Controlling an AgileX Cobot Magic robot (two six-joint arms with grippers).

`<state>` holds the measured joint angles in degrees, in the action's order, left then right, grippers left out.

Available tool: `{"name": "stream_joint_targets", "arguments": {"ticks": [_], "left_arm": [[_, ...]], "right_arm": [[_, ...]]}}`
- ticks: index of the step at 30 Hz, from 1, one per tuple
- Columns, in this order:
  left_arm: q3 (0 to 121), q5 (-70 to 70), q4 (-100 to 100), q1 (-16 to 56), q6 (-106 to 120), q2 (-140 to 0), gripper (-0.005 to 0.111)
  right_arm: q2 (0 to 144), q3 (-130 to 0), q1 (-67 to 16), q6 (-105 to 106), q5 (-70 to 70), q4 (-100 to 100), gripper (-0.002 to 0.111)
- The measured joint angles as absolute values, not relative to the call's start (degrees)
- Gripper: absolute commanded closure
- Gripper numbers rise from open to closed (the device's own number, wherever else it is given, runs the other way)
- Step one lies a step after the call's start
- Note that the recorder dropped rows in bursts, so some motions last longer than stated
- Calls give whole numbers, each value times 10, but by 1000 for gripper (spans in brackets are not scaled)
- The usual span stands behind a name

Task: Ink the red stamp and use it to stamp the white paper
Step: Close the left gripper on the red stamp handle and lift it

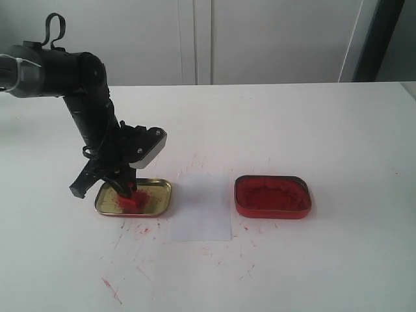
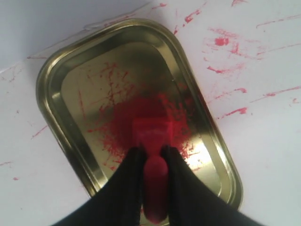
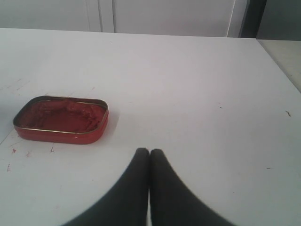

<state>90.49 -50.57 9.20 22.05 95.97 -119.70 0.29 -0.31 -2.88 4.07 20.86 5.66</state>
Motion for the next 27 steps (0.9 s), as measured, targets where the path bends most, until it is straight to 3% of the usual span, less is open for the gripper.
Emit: {"name": "stream_joint_targets", "arguments": {"ticks": [22, 27], "left_arm": [[905, -506, 93, 220, 959, -1160, 107], [905, -496, 94, 230, 869, -1160, 107]], "right_arm": [[3, -3, -29, 41, 209, 57, 108], [3, -3, -29, 41, 209, 57, 108]]}}
